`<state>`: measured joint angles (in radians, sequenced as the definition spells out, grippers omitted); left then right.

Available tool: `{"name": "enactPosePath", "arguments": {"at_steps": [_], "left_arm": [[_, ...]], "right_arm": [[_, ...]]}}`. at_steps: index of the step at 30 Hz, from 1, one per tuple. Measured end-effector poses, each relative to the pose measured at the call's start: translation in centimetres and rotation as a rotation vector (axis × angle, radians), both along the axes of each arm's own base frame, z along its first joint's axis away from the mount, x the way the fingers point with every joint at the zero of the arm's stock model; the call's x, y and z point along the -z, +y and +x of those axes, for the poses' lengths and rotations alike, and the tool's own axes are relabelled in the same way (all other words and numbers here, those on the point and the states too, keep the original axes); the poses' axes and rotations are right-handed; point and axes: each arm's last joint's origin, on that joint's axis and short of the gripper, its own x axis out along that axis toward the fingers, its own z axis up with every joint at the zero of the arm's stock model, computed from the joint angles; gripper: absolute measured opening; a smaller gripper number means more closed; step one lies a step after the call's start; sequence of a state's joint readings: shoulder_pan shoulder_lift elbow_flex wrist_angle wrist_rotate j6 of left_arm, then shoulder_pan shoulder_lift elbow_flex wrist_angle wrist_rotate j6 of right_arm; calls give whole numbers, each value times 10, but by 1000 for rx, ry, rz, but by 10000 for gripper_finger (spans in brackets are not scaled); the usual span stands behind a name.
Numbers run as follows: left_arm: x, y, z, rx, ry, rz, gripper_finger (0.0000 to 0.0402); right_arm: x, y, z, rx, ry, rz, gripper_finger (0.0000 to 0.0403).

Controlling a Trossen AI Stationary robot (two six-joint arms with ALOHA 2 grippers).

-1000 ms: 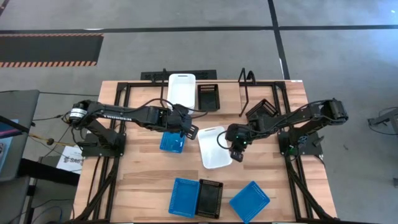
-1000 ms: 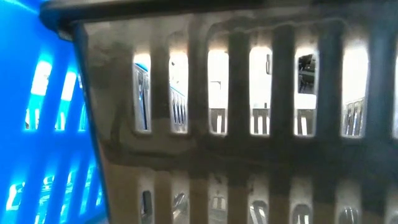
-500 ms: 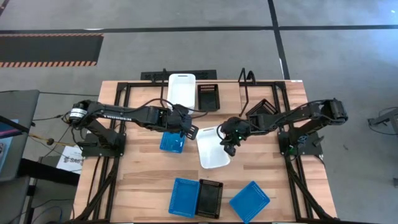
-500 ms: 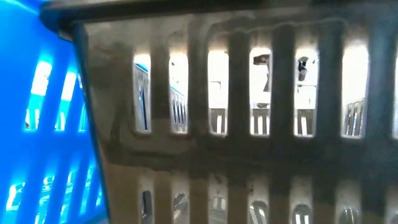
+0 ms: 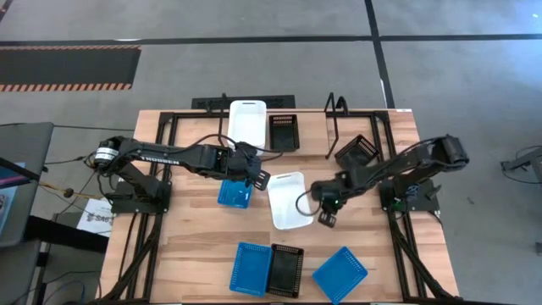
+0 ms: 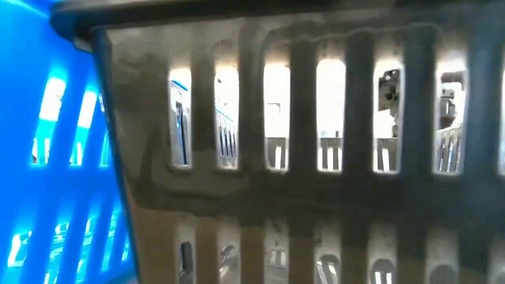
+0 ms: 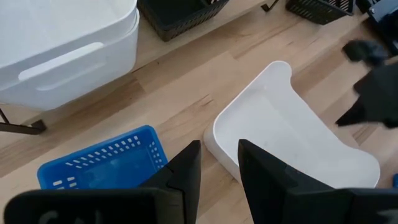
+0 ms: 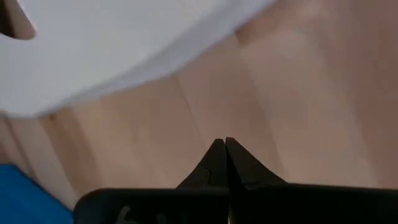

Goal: Stack baskets on shelf by color
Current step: Stack the white bin on top of the white bin on the shelf

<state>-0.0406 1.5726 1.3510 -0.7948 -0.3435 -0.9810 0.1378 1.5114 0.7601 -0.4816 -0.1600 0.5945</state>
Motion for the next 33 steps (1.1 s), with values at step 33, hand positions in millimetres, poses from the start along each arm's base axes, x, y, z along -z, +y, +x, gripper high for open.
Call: {"name": "enactPosePath", "arguments": {"at_steps": [33], "left_arm": [[7, -19, -16, -165, 93, -78, 61]], "right_arm": [[-54, -50, 38, 11, -367, -47, 1]]}}
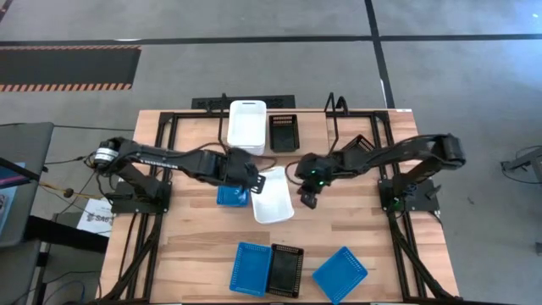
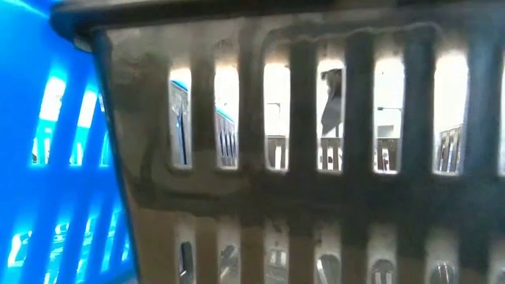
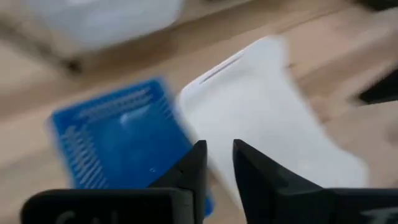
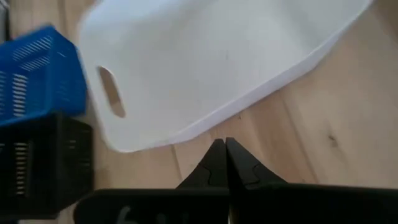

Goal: Stack baskets on shelf by color
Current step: Stack the white bin on top of the white bin on the shelf

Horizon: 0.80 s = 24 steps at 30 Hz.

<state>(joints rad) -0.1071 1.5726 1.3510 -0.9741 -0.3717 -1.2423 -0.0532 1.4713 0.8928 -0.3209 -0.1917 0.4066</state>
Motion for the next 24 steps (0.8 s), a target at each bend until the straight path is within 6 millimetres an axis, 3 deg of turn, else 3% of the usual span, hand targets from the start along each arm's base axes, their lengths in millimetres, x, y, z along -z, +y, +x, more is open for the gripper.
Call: {"name": "enactPosePath", "arguments": {"at_steps": [8, 15, 24], "left_arm": [[3, -34, -14, -154, -4, -63, 8], [2, -45, -12, -188, -80, -49, 2], [49, -48, 22, -123, 49, -136, 40]], "right_arm": [[-57, -5, -43, 84, -134, -77, 1], [-90, -18, -79, 134, -250, -133, 10], [-103, -21, -108, 164, -273, -148, 38]]}}
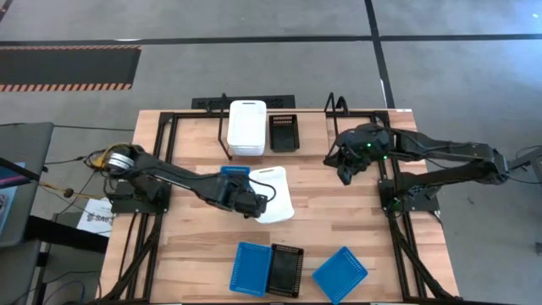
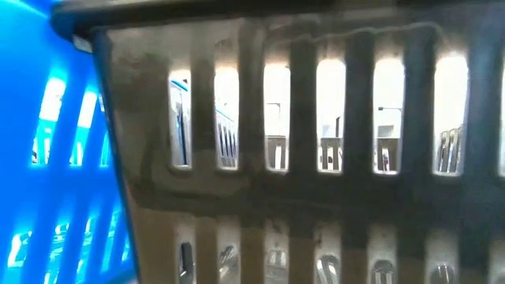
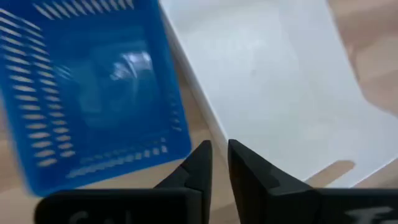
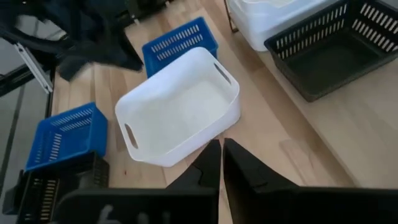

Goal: Stack baskets on shelf by color
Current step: Stack the white bin on top of the white bin on the shelf

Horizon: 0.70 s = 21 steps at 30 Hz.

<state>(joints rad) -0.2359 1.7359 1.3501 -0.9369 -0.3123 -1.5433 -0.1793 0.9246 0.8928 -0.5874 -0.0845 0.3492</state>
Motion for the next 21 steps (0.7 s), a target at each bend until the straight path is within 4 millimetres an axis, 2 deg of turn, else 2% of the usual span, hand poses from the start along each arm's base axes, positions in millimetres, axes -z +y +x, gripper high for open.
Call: {"name": "enactPosePath", "arguments": {"at_steps": [3, 11, 21], "left_arm": [[11, 5, 9, 25, 16, -70, 60], [11, 22, 17, 19, -10, -63, 102], [11, 25, 17, 7, -9, -89, 112]], "right_arm": [[0, 1, -4, -7, 12, -2, 43], [3, 4, -7, -40, 59, 4, 39], [4, 12, -7, -109, 64, -26, 32]]}}
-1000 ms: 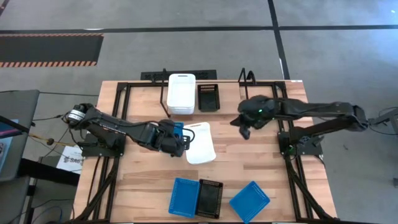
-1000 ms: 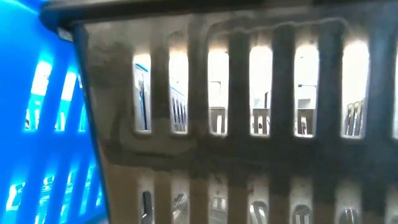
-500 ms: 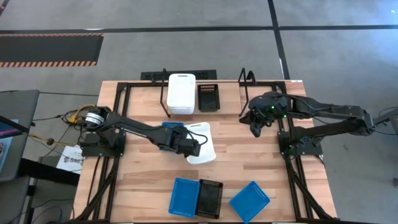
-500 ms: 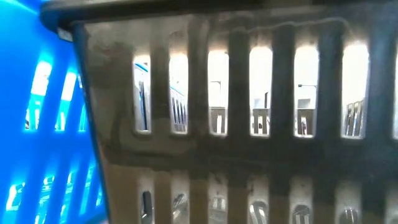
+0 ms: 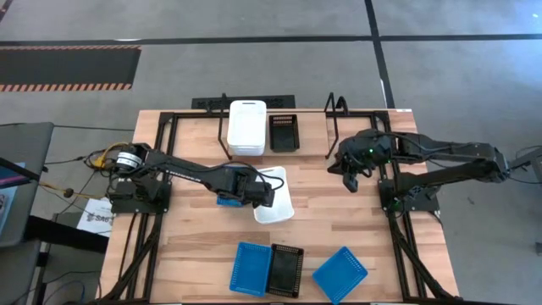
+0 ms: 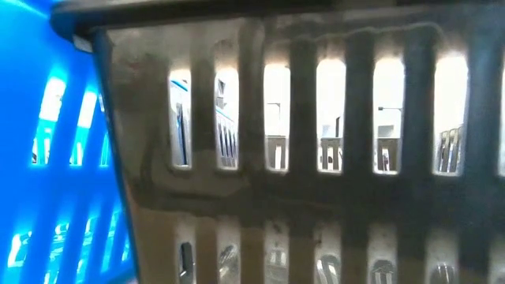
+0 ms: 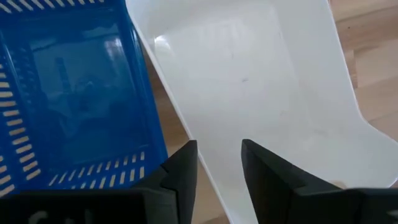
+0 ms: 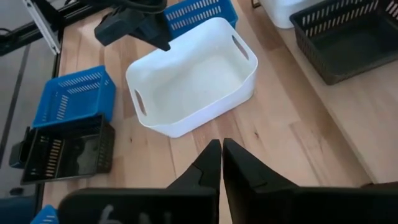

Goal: Stack baskets on shelf by color
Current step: Stack the white bin on top of the white bin on the shelf

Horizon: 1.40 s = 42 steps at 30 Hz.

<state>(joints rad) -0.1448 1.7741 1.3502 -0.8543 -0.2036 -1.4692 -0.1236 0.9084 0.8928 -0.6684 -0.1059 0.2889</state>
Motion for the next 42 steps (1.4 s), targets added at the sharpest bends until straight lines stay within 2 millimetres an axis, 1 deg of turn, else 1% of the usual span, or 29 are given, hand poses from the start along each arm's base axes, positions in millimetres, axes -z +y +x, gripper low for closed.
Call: {"name": "enactPosePath", "arguments": {"at_steps": [7, 21, 24, 33, 37, 40, 42], "left_arm": [[0, 0, 0, -20, -2, -23, 112], [1, 1, -2, -42, 17, -13, 112], [5, 1, -1, -42, 34, 3, 112], [32, -1, 11, -37, 75, -15, 112], [35, -1, 14, -31, 70, -14, 111], [38, -1, 16, -5, 70, -7, 91], [37, -1, 17, 17, 66, -1, 57]], "right_arm": [[0, -2, 0, -8, -1, -22, 36], [0, -2, 0, -29, -3, -50, 34], [0, -2, 0, -31, -4, -52, 35], [-1, -2, 1, -29, -13, -53, 34], [-1, -2, 0, -28, -11, -51, 32], [-1, -2, 0, -27, -10, -50, 31], [-1, -2, 0, -27, -10, -50, 32]]}}
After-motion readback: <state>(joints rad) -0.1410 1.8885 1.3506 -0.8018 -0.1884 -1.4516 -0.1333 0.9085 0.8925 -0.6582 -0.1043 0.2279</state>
